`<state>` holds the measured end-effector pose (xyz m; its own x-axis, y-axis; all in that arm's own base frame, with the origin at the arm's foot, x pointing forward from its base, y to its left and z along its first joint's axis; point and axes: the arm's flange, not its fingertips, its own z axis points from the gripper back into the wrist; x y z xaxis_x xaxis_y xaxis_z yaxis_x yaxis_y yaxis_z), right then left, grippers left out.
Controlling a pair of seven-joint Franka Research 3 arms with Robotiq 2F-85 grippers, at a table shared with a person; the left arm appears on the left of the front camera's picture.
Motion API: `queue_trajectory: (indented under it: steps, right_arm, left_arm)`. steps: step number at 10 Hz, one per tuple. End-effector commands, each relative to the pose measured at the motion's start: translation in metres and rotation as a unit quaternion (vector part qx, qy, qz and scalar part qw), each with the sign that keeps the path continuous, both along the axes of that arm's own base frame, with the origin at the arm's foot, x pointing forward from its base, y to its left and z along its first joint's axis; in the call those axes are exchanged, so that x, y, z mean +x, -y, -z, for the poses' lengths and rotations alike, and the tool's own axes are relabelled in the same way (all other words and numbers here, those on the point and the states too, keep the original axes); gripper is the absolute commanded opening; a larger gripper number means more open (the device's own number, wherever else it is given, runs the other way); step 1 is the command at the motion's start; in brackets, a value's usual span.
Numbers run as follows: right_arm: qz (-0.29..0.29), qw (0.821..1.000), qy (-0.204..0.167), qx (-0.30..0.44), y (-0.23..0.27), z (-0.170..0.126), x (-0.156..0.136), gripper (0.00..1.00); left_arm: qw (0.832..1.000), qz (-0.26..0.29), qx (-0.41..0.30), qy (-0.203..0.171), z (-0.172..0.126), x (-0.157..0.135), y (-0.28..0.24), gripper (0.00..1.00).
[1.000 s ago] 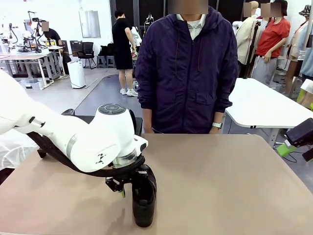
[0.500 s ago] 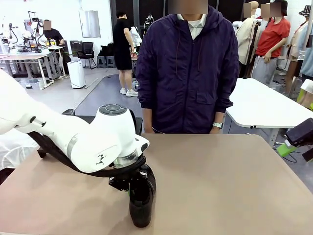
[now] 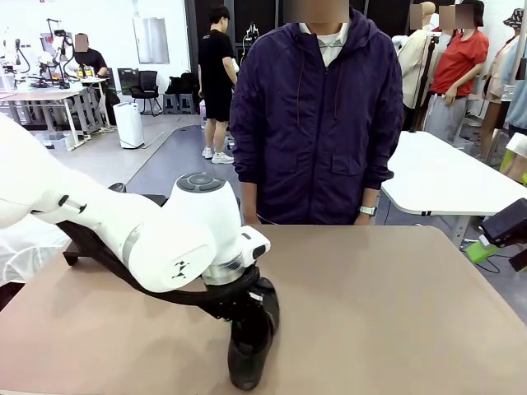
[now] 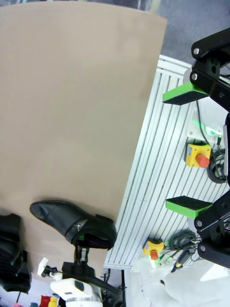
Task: Organize the shoes by placing them on the stand.
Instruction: Place the Shoe from the middle of the table onto the Shoes Stand.
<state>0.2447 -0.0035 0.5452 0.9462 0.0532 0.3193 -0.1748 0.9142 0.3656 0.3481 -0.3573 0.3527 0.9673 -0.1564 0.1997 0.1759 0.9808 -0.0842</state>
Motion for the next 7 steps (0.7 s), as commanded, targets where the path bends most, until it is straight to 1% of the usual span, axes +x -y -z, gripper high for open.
queue_trajectory:
  steps: [1, 2, 4, 5, 6, 7]
  right_arm:
    - [-0.001, 1.000, 0.000, 0.003, 0.000, 0.003, -0.001, 1.00]
    - [-0.001, 1.000, 0.000, 0.003, 0.000, 0.003, -0.001, 1.00]
    - [-0.001, 1.000, 0.000, 0.003, 0.000, 0.003, -0.001, 1.00]
    - [-0.001, 1.000, 0.000, 0.003, 0.000, 0.003, -0.001, 1.00]
    - [-0.001, 1.000, 0.000, 0.003, 0.000, 0.003, -0.001, 1.00]
    - [-0.001, 1.000, 0.000, 0.003, 0.000, 0.003, -0.001, 1.00]
  left_arm:
    - [0.992, 0.118, -0.031, 0.011, -0.041, -0.010, 0.004, 0.00]
    - [0.989, 0.140, -0.030, 0.036, -0.064, -0.020, 0.000, 0.00]
    - [0.985, 0.139, -0.029, 0.103, -0.107, -0.046, -0.034, 0.00]
    - [0.986, 0.107, -0.030, 0.126, -0.124, -0.054, -0.065, 0.00]
    - [0.986, 0.076, -0.034, 0.141, -0.140, -0.063, -0.104, 0.00]
    - [0.985, 0.054, -0.037, 0.157, -0.159, -0.077, -0.150, 0.00]
